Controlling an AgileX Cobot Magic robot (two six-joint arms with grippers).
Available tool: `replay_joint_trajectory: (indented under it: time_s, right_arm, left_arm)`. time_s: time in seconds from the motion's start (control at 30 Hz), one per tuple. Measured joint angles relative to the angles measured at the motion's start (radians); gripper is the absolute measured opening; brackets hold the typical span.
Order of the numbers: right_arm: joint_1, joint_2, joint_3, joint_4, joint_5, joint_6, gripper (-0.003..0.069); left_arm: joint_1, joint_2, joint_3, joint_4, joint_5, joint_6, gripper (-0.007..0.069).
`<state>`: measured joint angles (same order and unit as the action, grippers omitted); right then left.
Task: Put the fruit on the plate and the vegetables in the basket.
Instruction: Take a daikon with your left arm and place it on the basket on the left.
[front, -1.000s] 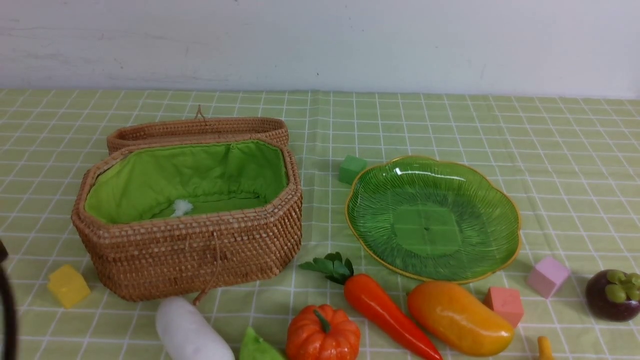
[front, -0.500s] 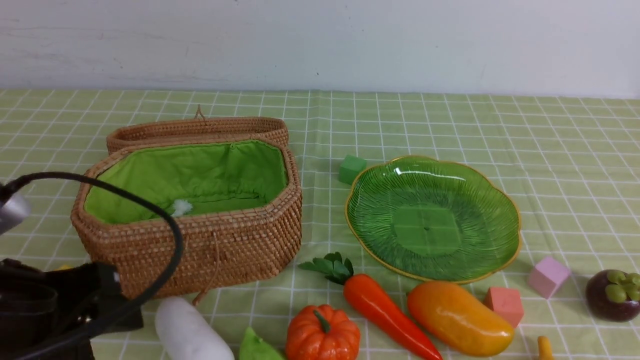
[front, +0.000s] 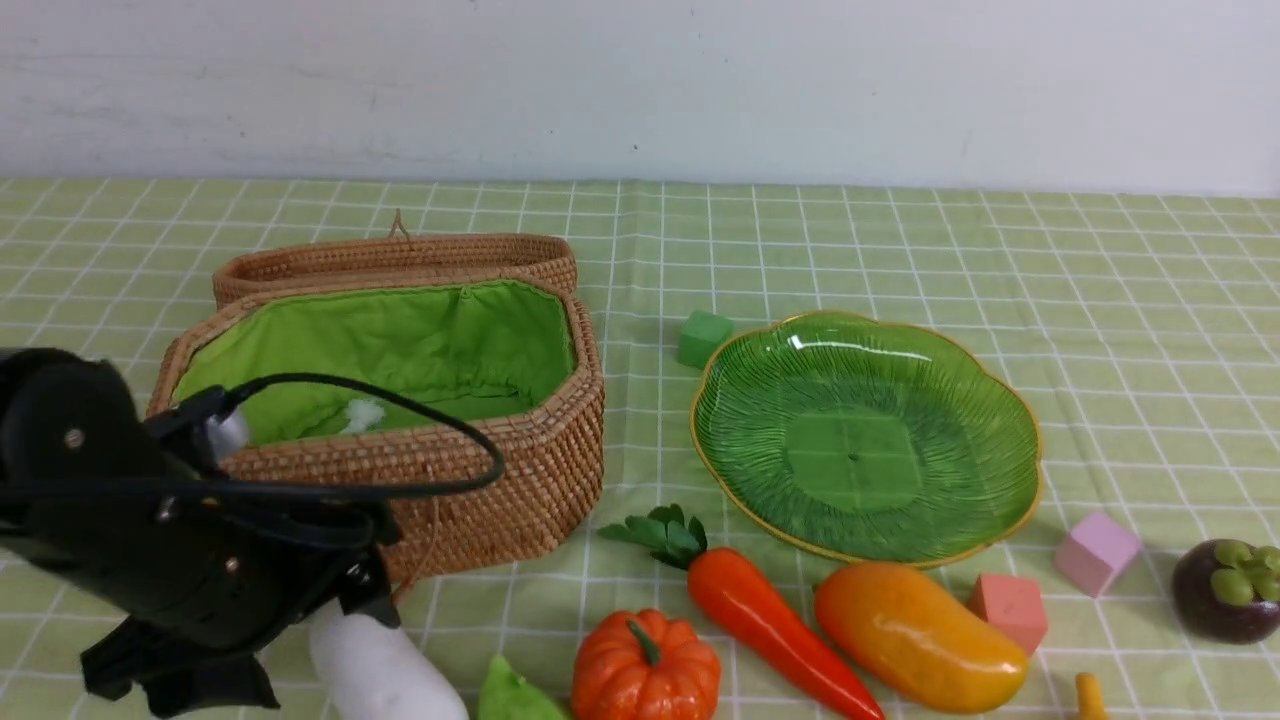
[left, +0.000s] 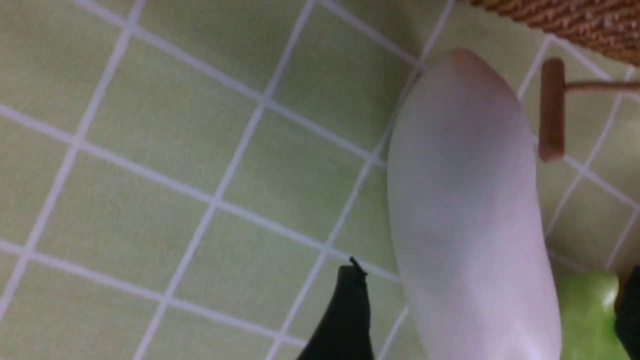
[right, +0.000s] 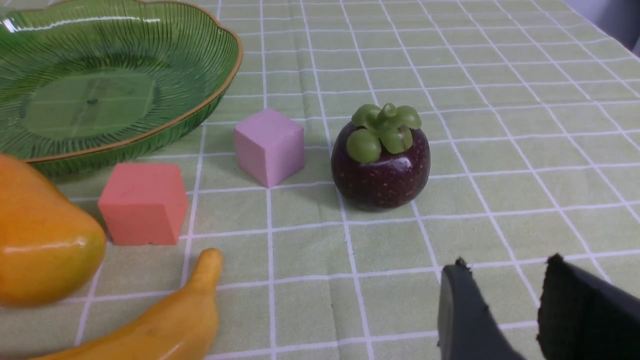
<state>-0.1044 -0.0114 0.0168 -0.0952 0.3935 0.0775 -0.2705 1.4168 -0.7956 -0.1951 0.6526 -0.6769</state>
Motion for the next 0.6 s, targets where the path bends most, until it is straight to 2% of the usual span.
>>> replay_joint_trajectory:
  time_s: [0.17, 0.3, 0.43, 0.6]
  right_arm:
    - [0.0, 0.0, 0.0, 0.0, 0.0, 0.0, 0.024]
    - [0.0, 0.0, 0.0, 0.0, 0.0, 0.0, 0.024]
    - [0.0, 0.0, 0.0, 0.0, 0.0, 0.0, 0.024]
    - [0.0, 0.0, 0.0, 0.0, 0.0, 0.0, 0.024]
  left_arm:
    - [-0.002, 0.117, -0.044, 0.002, -0.038, 0.0, 0.0578]
    - [-0.002, 0.188, -0.047, 0.001, -0.061, 0.001, 0.0478]
    - [-0.002, 0.19, -0.051, 0.002, -0.061, 0.02, 0.0464]
    - [-0.002, 0.104, -0.053, 0.002, 0.014, 0.063, 0.0465]
